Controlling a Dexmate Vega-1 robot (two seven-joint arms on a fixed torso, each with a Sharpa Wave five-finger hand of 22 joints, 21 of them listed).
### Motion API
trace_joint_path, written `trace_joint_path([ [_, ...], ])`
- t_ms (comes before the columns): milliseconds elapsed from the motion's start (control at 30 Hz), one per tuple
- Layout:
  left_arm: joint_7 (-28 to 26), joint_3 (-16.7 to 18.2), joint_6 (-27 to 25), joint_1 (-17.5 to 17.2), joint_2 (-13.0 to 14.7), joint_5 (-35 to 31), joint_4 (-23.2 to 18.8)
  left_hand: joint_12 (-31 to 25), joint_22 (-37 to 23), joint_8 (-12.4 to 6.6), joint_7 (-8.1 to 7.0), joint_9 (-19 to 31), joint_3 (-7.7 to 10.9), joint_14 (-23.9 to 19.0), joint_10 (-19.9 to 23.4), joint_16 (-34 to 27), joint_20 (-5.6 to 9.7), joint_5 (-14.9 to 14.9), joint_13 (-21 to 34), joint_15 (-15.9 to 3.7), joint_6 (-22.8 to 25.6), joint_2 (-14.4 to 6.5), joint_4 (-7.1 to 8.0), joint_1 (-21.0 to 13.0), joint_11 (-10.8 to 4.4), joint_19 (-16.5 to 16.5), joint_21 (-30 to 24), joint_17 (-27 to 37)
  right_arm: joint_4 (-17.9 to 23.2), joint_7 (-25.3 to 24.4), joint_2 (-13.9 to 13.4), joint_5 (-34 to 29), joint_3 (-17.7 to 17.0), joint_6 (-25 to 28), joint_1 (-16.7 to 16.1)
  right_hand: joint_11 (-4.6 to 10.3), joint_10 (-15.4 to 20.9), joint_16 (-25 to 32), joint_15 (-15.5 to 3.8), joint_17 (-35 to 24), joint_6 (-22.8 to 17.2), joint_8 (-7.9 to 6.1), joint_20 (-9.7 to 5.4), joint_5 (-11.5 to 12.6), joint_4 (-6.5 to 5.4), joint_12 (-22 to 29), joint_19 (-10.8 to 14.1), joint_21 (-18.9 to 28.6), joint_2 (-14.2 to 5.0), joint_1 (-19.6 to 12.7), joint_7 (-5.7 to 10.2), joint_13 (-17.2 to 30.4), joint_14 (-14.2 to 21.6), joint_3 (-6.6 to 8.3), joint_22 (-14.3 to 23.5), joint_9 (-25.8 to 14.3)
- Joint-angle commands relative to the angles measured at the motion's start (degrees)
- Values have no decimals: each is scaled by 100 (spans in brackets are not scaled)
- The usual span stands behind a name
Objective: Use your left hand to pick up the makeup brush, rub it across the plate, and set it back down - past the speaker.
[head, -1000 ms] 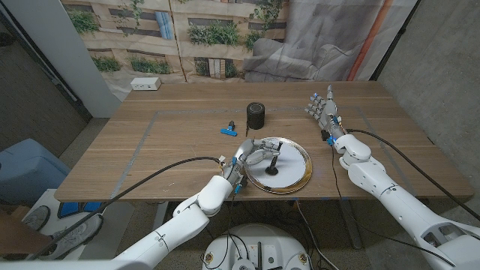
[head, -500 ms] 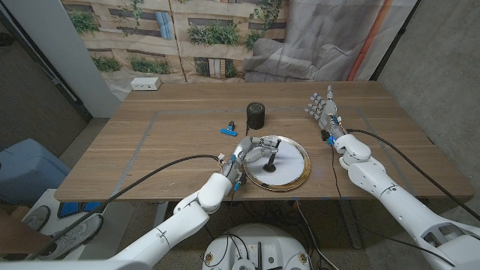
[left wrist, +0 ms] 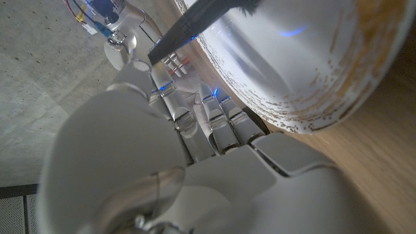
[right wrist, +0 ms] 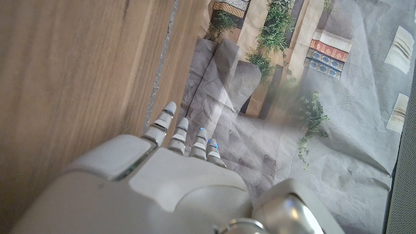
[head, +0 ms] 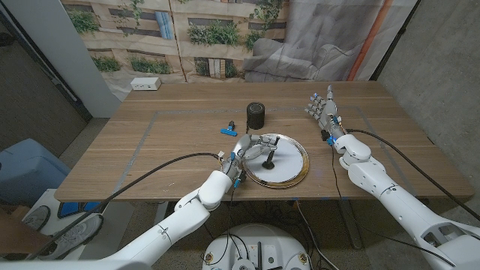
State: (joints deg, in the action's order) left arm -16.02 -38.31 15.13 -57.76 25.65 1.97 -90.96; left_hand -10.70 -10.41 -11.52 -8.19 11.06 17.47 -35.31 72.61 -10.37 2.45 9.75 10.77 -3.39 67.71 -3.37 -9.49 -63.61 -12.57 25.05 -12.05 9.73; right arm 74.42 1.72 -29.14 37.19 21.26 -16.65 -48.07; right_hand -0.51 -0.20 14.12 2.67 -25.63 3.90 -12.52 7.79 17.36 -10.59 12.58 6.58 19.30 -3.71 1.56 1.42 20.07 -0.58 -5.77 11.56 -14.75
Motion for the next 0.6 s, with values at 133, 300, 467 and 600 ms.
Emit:
trace_joint_path([
  [133,-75,-1,-2,99,-44,-53,89,-52,-10,-30,19,7,-24,1,-7,-17,343,27,22,-953,0,-47,-6,-32,-38,-2,-18,17,2,0,0,1,0,-1,0,-18,-25,17,68,-28,54,-25,42,26,-27,40,11,26,-572,-31,5,18,2,-2,33,-11],
  [300,-121,13,-6,107,-44,-79,97,-52,-10,-29,16,7,-29,1,-9,-17,341,27,22,-953,-2,-48,-6,-34,-38,-1,-19,17,3,-1,-1,1,0,0,0,-14,-28,17,57,-28,45,-29,41,26,-27,39,13,27,-572,-31,7,18,1,-2,33,-10],
  [467,-173,34,-6,99,-26,-116,87,-52,-10,-32,14,7,-33,-1,-9,-18,340,27,22,-953,3,-51,-5,-36,-38,3,-21,18,4,-2,-1,1,-1,1,0,-28,-29,17,67,-28,50,-26,37,26,-27,38,20,30,-572,-31,6,18,0,-2,33,-10],
  [600,-213,63,10,93,-7,-138,95,-51,-10,-31,17,7,-38,-2,-12,-18,341,27,22,-954,-2,-51,-6,-41,-38,3,-21,18,5,-2,-1,1,-1,1,-1,-22,-26,16,64,-28,48,-27,41,26,-27,40,14,27,-572,-31,2,18,-1,-2,33,-10],
])
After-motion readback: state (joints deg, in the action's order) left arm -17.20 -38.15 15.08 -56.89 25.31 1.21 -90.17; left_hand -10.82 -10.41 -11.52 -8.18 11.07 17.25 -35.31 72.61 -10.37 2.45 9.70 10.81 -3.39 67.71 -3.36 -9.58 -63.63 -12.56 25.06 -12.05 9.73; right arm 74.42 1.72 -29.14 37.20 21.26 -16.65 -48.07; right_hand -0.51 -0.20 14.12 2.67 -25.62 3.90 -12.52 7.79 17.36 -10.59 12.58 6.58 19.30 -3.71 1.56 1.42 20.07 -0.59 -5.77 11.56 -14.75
